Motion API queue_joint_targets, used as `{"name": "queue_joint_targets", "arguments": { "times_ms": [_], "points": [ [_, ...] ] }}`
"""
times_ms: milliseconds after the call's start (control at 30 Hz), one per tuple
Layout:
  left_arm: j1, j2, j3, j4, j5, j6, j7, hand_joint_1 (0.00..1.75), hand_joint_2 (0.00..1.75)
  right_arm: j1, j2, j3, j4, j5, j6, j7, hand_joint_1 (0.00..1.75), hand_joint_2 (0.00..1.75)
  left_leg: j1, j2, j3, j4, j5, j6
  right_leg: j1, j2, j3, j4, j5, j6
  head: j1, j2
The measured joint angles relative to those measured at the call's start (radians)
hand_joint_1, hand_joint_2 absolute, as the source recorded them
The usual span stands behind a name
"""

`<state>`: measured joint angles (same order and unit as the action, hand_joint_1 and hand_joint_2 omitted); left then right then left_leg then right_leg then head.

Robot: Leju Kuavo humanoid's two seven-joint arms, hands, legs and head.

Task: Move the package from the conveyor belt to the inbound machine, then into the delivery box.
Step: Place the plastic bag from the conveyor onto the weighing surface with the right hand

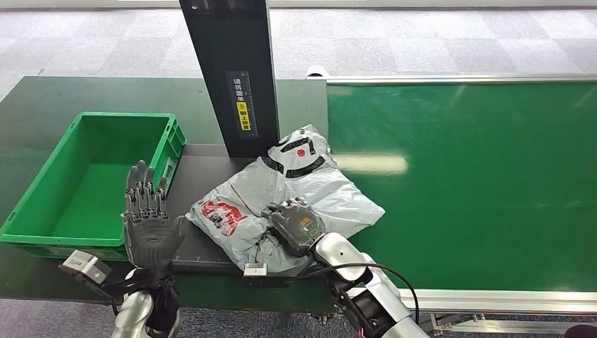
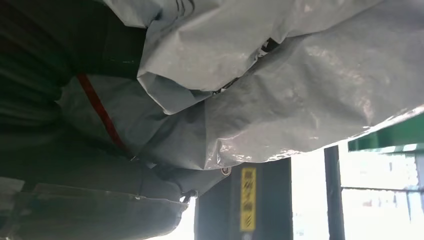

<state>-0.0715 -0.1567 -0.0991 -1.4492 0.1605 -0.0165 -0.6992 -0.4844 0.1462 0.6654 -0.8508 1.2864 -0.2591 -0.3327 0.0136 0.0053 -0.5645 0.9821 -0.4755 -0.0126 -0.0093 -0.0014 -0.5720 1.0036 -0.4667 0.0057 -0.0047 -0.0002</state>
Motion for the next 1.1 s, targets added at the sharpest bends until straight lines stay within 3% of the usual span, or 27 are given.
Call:
{"name": "queue_joint_targets", "arguments": {
  "times_ms": [333,567,600,700,733,900,1100],
  "points": [
    [-0.076,0.004,-0.068,0.073,0.019,-0.038,0.000,0.00,1.75,-0.175,0.112,0.144,0.308,0.015,0.081,0.017,1.75,1.75,0.000,0.001,0.001,0.000,0.000,0.000,0.000,0.001,0.000,0.000,0.000,0.000,0.000,0.000],
    [-0.109,0.010,-0.099,0.117,0.034,-0.048,0.000,0.00,1.75,-0.189,0.164,0.201,0.373,-0.024,-0.011,-0.018,1.75,1.75,0.000,0.001,0.001,0.000,0.000,0.000,0.000,0.001,0.000,0.000,0.000,0.000,0.000,0.000],
    [-0.115,0.010,-0.104,0.124,0.037,-0.050,0.000,0.00,1.75,-0.189,0.169,0.206,0.377,-0.031,-0.033,-0.014,1.62,1.75,0.000,0.001,0.001,0.000,0.000,0.000,0.000,0.001,0.000,0.000,0.000,0.000,0.000,0.000],
    [-0.132,0.011,-0.116,0.145,0.046,-0.057,0.000,0.00,1.75,-0.190,0.177,0.215,0.387,-0.053,-0.107,-0.001,0.31,1.75,0.000,0.001,0.001,0.000,0.000,0.000,0.000,0.001,0.000,0.000,0.000,0.000,0.000,0.000],
    [-0.138,0.012,-0.119,0.152,0.047,-0.060,0.000,0.00,1.75,-0.190,0.177,0.216,0.391,-0.064,-0.130,-0.001,0.00,1.75,0.000,0.001,0.001,0.000,0.000,0.000,0.000,0.001,0.000,0.000,0.000,0.000,0.000,0.000],
    [-0.173,0.011,-0.130,0.192,0.053,-0.072,0.000,0.00,1.75,-0.192,0.178,0.206,0.399,-0.139,-0.171,-0.035,0.00,1.75,0.000,0.001,0.001,0.000,0.000,0.000,0.000,0.001,0.000,0.000,0.001,0.000,0.000,0.000],
    [-0.199,0.011,-0.134,0.227,0.056,-0.074,0.000,0.00,1.75,-0.193,0.167,0.183,0.387,-0.171,-0.127,-0.021,0.00,1.75,0.000,0.001,0.001,0.000,0.000,0.000,0.000,0.001,0.000,0.000,0.001,0.000,0.000,0.000]
  ]
}}
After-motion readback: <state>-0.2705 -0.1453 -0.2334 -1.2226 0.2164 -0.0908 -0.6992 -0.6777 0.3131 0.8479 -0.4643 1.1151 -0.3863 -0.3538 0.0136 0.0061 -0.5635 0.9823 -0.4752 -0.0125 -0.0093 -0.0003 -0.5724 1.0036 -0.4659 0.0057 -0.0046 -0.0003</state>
